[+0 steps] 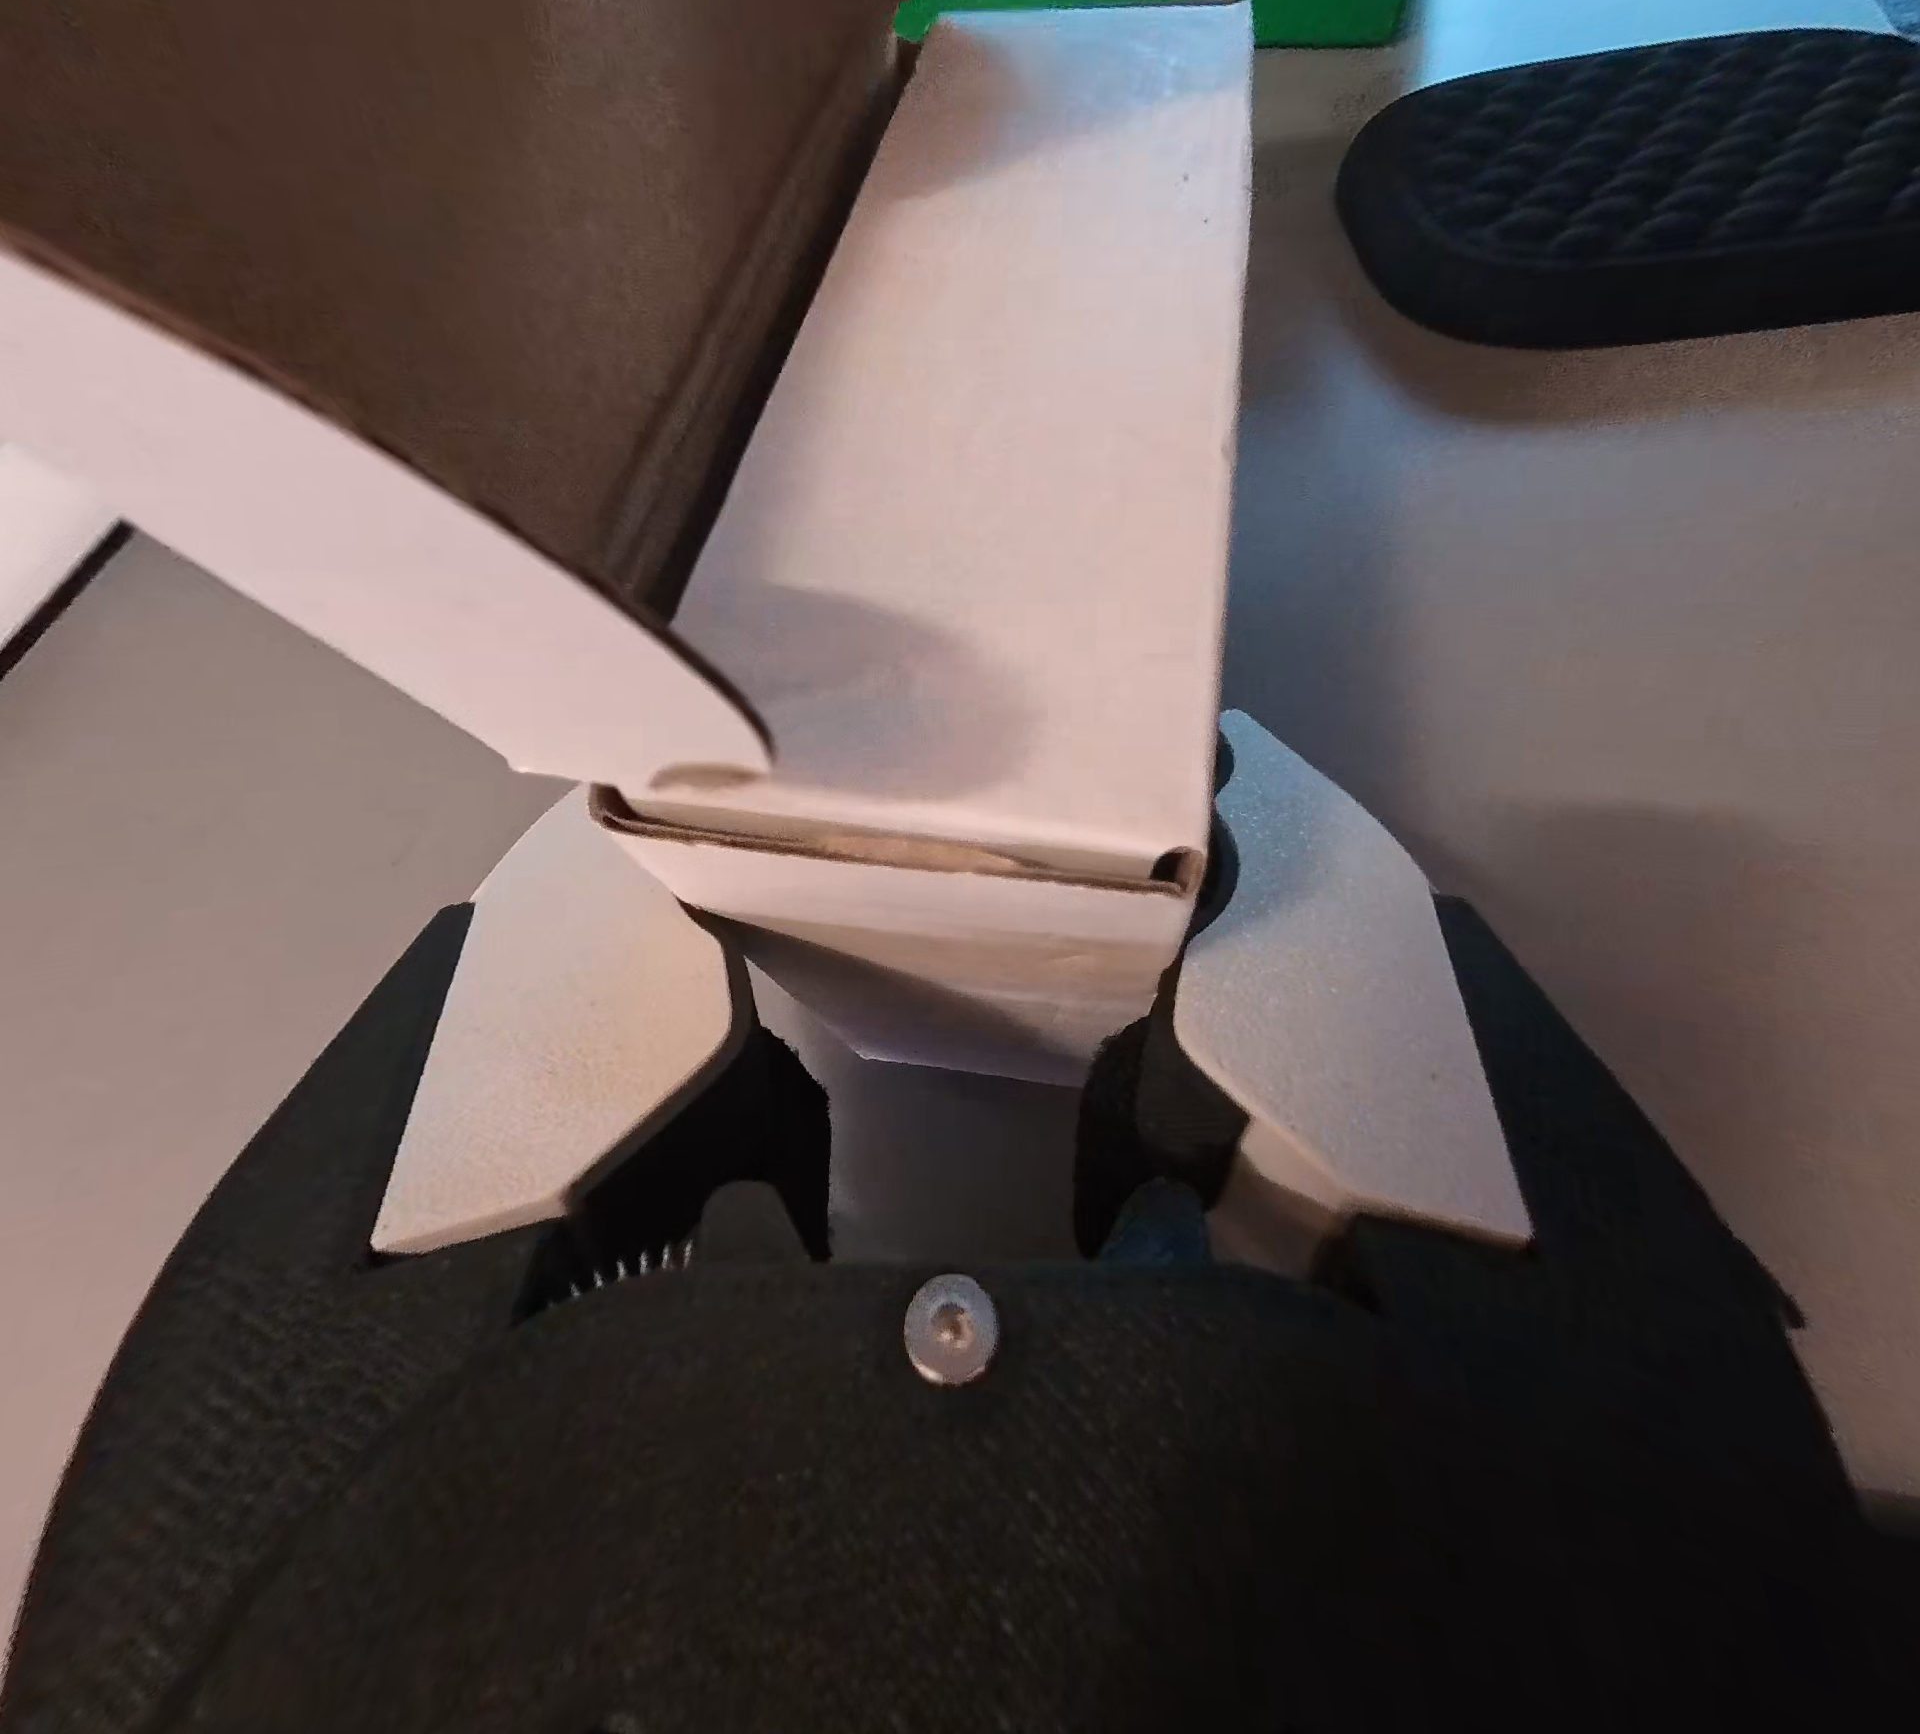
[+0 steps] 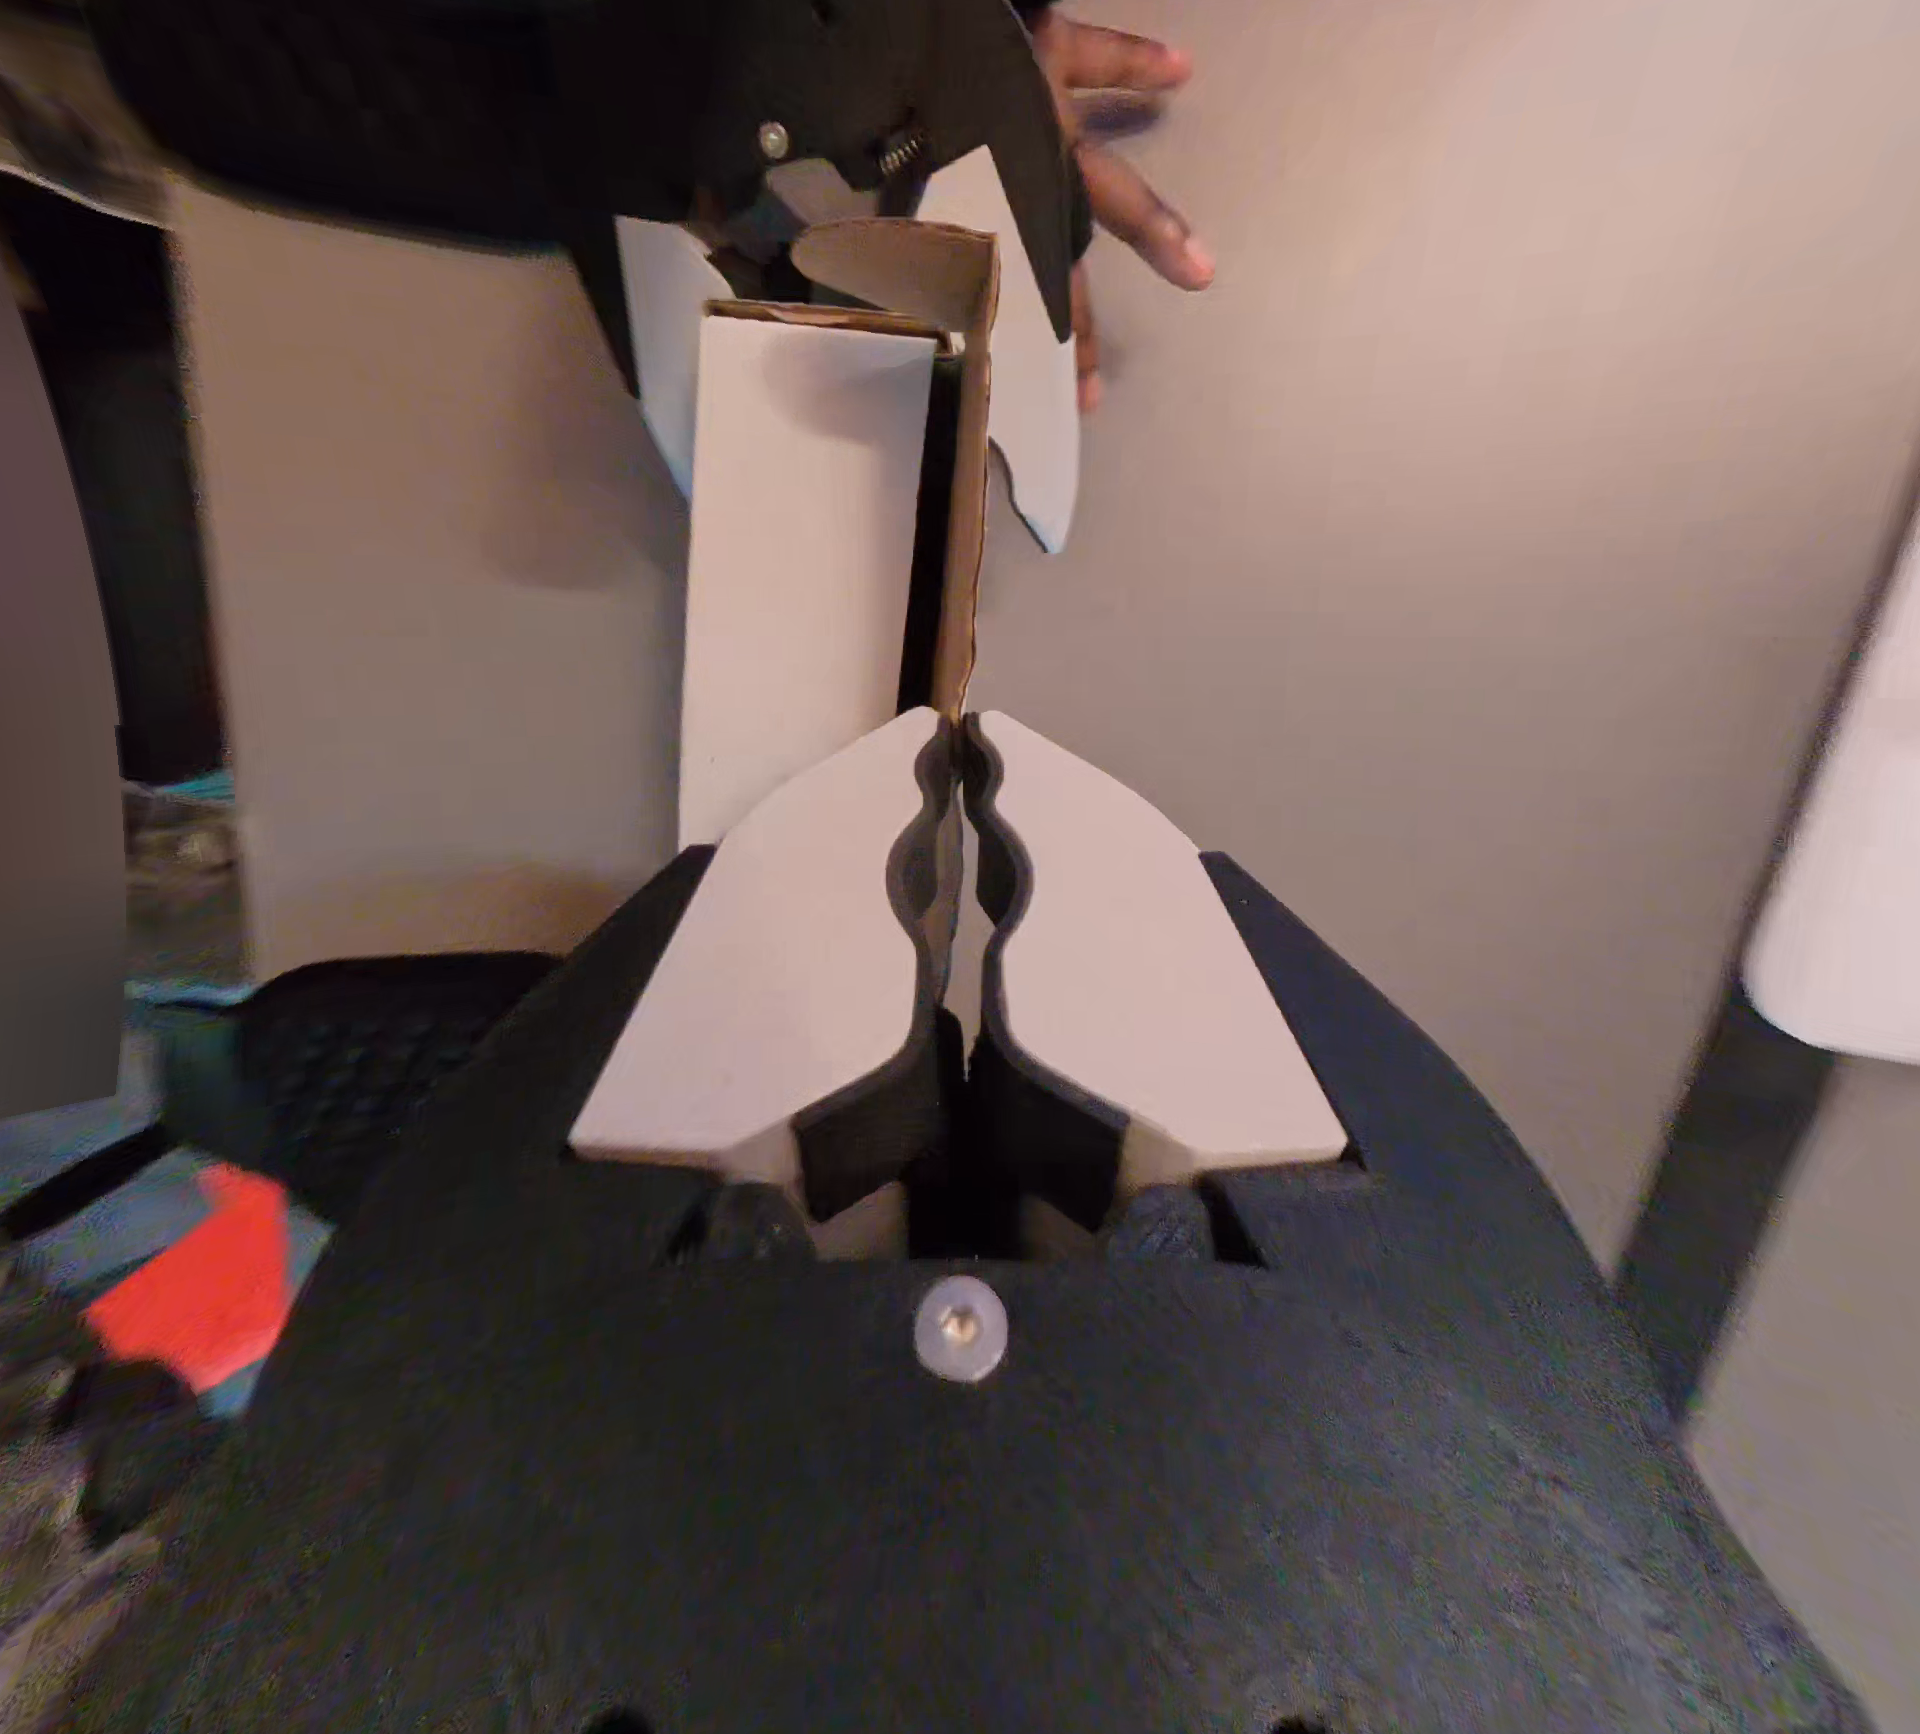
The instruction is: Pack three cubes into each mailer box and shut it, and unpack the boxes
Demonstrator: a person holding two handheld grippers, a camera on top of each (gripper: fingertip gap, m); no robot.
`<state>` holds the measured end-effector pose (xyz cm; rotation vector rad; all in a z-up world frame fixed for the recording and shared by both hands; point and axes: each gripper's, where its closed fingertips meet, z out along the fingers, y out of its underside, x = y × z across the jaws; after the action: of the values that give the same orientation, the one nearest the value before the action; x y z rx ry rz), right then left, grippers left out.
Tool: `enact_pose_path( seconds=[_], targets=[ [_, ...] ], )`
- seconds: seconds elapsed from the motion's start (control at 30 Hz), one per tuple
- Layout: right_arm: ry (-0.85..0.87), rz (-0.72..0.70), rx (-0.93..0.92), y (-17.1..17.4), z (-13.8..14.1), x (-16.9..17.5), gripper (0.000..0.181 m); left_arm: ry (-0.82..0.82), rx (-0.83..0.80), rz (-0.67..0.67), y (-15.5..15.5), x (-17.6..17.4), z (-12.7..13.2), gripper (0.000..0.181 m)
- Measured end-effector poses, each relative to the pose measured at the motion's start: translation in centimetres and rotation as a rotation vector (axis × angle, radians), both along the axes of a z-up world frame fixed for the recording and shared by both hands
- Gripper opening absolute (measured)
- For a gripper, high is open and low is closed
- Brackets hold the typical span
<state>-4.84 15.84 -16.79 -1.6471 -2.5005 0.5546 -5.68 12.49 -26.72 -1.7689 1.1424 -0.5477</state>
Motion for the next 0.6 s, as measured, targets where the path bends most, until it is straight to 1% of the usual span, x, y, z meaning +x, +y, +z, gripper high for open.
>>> enact_pose_path(
  seconds=[0.1,0.23,0.33,0.4,0.5,0.6],
  targets=[
    [-0.060,-0.019,-0.229,1.0,-0.5,-0.4,0.003,-0.011,0.005,0.005,0.0,0.0,0.1,0.088],
    [-0.115,-0.053,-0.585,1.7,-1.2,-0.7,0.002,-0.016,0.005,0.009,0.1,0.0,0.1,0.088],
    [-0.135,-0.051,-0.778,2.1,-2.0,-0.9,0.003,-0.016,0.007,0.011,0.1,0.1,0.1,0.088],
    [-0.136,-0.035,-0.855,2.1,-2.2,-0.9,0.003,-0.015,0.010,0.013,0.1,0.1,0.1,0.088],
    [-0.121,-0.020,-0.875,2.1,-1.9,-0.8,0.002,0.006,0.027,0.019,0.1,-0.1,0.1,0.089],
    [-0.123,-0.025,-0.836,2.3,-1.5,-0.6,0.002,0.082,0.091,0.036,-0.1,-0.6,0.6,0.122]
  ],
)
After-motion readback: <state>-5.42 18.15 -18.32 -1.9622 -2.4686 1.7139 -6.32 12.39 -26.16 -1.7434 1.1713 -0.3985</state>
